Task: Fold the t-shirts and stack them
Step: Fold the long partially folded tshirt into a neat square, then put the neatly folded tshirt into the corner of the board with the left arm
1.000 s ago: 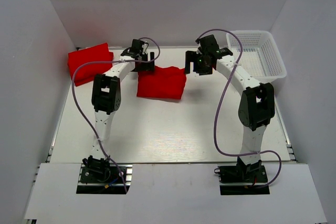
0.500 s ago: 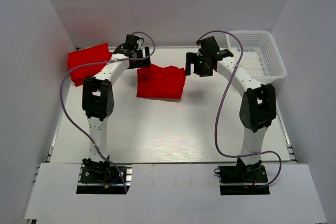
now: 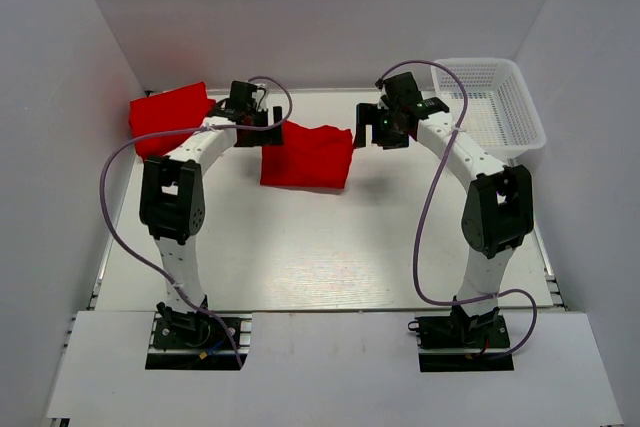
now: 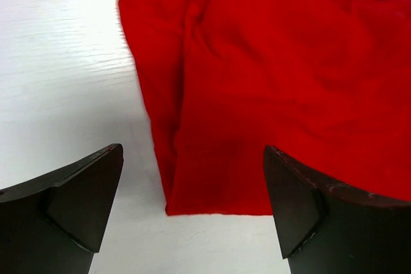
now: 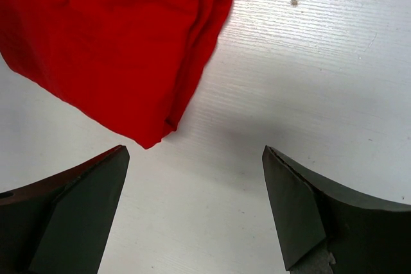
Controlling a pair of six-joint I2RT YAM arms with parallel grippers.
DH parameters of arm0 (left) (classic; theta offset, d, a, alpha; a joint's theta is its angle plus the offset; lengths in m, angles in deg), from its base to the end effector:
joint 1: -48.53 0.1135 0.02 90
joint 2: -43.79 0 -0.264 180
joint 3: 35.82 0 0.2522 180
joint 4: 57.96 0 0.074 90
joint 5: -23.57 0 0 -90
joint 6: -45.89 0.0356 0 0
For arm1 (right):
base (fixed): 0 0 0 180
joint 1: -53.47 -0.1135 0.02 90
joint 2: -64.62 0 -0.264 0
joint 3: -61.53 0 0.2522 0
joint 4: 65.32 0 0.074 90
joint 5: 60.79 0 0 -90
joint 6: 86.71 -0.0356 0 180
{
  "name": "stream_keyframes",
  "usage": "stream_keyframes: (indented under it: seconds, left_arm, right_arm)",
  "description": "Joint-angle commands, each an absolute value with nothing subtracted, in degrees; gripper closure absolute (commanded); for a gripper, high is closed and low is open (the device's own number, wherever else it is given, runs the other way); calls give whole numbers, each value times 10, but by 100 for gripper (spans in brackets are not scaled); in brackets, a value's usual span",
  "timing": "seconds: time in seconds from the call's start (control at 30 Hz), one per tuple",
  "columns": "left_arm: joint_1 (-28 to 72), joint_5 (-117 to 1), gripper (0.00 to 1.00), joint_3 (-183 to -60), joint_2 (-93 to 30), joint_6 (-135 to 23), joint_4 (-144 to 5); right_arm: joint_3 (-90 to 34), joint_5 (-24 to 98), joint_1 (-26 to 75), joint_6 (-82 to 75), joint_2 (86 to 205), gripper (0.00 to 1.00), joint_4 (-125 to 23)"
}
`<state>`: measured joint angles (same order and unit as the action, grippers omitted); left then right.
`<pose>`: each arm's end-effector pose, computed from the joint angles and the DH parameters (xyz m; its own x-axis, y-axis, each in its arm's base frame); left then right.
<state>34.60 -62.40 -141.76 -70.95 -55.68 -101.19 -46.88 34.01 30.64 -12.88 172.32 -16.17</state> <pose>0.4333 -0.1101 0.2284 -0.8062 -0.0062 -0.5916 0.1229 0.9764 -0.1777 0.3906 0.1677 0.2862 -0.7843 -0.0291 -0.6197 -0.2284 0.9423 0.2449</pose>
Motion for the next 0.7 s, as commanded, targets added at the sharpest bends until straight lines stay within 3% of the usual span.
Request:
stream_keyframes:
  seconds: [0.0, 0.5, 0.53, 0.67]
  left_arm:
    - [347, -571, 0, -1415, -731, -542, -980]
    - [347, -611, 0, -1429, -812, -548, -976]
    - [347, -599, 1, -1424, -818, -548, -976]
    - [347, -567, 23, -1409, -829, -543, -955]
  right_arm:
    - [-460, 333, 308, -120, 1694, 10, -180]
    - [-458, 324, 310, -117, 1698, 10, -172]
    - [-462, 323, 310, -117, 1701, 10, -169]
    - [-461, 322, 310, -119, 1701, 10, -168]
